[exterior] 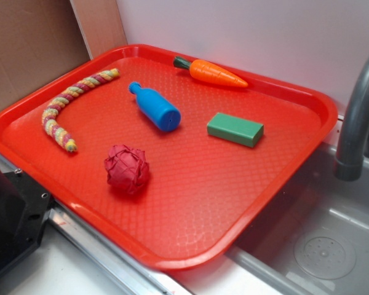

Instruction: Grab the blue bottle.

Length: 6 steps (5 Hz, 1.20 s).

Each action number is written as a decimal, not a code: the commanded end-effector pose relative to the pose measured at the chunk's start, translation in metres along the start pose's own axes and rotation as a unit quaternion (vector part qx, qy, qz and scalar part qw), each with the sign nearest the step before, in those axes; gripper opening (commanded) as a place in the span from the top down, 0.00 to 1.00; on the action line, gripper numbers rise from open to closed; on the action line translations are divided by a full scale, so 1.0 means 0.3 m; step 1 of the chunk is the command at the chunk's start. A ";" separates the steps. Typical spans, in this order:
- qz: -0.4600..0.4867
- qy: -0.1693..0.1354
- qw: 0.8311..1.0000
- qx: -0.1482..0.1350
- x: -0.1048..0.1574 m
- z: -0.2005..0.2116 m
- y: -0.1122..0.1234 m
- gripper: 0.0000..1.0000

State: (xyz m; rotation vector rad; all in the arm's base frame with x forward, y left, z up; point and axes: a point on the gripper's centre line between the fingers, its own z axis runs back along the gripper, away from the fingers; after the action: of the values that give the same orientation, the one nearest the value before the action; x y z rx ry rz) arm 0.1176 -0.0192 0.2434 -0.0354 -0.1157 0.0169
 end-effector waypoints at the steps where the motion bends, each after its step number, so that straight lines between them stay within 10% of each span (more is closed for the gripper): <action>1: 0.000 0.000 1.000 0.000 0.000 0.000 0.000 0.00; 4: -0.098 0.039 0.994 0.028 0.440 -0.062 0.069 0.00; 6: -0.342 0.059 0.937 0.033 0.466 -0.195 0.046 0.00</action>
State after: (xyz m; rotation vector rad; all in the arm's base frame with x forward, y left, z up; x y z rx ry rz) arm 0.2661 0.0055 0.1884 0.0487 0.0570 -0.6688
